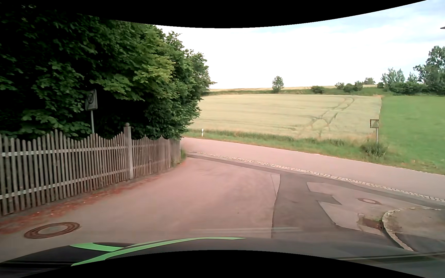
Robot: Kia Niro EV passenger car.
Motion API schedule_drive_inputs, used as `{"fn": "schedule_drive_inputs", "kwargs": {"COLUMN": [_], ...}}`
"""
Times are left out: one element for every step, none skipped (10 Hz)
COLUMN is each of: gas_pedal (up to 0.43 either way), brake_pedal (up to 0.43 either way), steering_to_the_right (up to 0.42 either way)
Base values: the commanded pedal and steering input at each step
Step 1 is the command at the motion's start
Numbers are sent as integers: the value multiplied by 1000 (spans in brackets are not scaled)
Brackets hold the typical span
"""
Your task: Follow the waypoints while adhering to traffic rules and regulations
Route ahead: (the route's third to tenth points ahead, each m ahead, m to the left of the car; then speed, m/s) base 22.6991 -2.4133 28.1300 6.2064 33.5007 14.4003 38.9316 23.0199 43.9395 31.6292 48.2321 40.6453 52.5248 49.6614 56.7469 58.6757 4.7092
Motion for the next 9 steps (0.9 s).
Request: {"fn": "schedule_drive_inputs", "kwargs": {"gas_pedal": [0,0,0,0,0,0,0,0,0], "brake_pedal": [268,268,268,268,268,274,268,274,274], "steering_to_the_right": [213,214,215,215,215,214,214,214,213]}}
